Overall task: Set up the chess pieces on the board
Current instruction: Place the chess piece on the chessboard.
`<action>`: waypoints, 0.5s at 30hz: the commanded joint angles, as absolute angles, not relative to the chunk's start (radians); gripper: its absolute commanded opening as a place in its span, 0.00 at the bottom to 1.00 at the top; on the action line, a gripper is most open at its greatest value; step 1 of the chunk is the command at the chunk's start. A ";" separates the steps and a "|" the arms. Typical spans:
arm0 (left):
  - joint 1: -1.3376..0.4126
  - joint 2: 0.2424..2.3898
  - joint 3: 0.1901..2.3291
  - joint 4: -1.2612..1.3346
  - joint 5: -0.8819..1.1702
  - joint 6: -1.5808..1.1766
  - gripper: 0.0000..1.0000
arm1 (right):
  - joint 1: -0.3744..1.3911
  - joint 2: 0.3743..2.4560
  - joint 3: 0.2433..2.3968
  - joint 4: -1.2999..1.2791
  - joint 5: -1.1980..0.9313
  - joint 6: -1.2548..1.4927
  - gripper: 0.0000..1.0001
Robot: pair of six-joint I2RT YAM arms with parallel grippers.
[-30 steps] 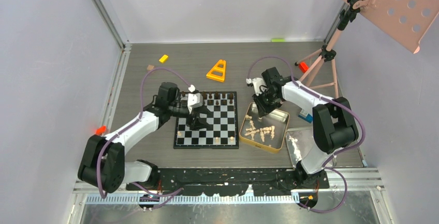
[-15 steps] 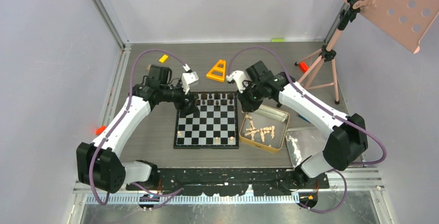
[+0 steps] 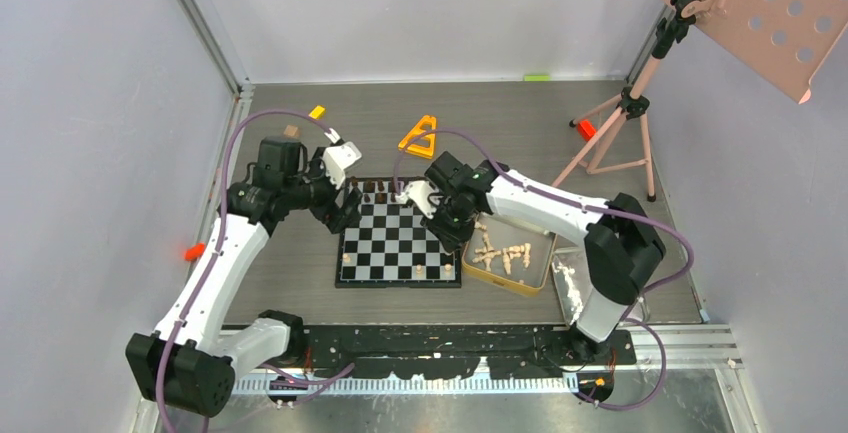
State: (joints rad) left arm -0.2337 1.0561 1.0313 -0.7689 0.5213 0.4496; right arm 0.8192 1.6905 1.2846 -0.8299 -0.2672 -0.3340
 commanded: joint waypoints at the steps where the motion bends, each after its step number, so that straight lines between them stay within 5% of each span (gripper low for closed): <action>1: -0.221 1.049 1.027 -0.759 0.481 0.427 0.86 | 0.843 1.738 1.310 -0.786 -0.266 -0.340 0.01; 15: -0.219 1.039 1.017 -0.744 0.440 0.422 0.87 | 0.870 1.812 1.315 -0.781 -0.234 -0.340 0.01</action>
